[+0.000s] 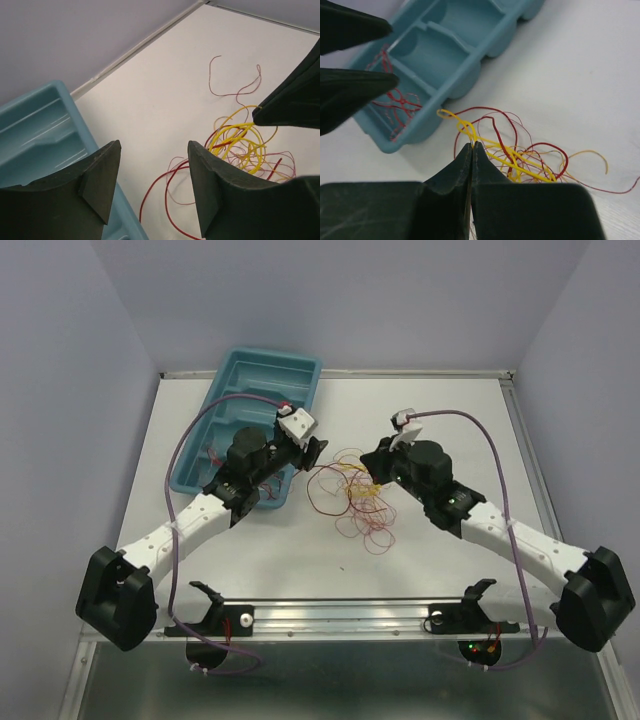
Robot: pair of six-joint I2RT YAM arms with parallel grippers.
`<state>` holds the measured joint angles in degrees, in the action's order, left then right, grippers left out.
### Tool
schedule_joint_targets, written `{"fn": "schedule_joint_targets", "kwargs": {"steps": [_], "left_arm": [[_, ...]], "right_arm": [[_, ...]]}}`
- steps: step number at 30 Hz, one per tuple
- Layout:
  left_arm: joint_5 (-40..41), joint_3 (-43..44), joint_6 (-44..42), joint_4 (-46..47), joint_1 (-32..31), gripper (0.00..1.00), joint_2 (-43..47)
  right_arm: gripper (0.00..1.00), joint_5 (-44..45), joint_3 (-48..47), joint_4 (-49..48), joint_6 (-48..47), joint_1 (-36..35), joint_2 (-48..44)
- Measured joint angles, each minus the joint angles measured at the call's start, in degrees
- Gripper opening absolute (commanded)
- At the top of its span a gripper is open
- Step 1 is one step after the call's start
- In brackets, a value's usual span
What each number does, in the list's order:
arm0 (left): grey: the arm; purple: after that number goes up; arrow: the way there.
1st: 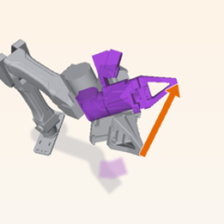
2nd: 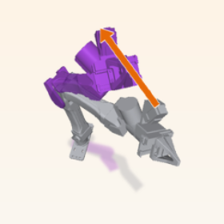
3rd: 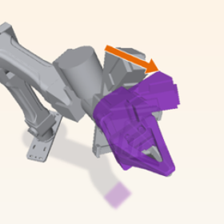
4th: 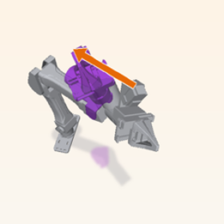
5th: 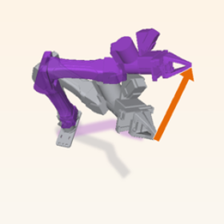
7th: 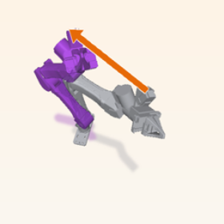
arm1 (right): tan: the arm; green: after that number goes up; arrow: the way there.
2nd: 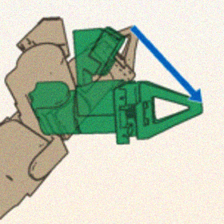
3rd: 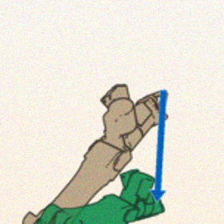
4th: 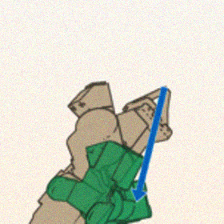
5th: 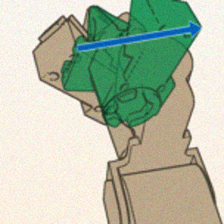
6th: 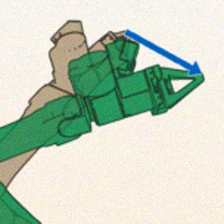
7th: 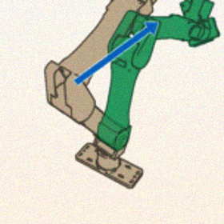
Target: Untangle the cables
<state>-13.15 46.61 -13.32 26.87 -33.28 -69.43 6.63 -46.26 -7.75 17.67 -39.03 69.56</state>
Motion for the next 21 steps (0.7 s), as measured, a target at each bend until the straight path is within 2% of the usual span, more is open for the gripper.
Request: {"fn": "schedule_joint_targets", "kwargs": {"steps": [5,17,21], "left_arm": [[-6.6,-0.42,-0.55,0.24,-0.02,0.7,-0.07],[-20.63,-2.01,-2.73,0.07,-0.02,0.71,0.52],[-23.8,-1.99,-3.96,-1.22,-0.76,0.65,0.37]], "right_arm": [[0.01,-7.32,3.93,-5.9,-0.66,0.0,-7.61],[0.01,-14.67,4.44,-7.82,-0.96,0.0,-8.07],[0.01,-16.94,5.29,-8.66,-0.92,0.0,-8.07]]}}
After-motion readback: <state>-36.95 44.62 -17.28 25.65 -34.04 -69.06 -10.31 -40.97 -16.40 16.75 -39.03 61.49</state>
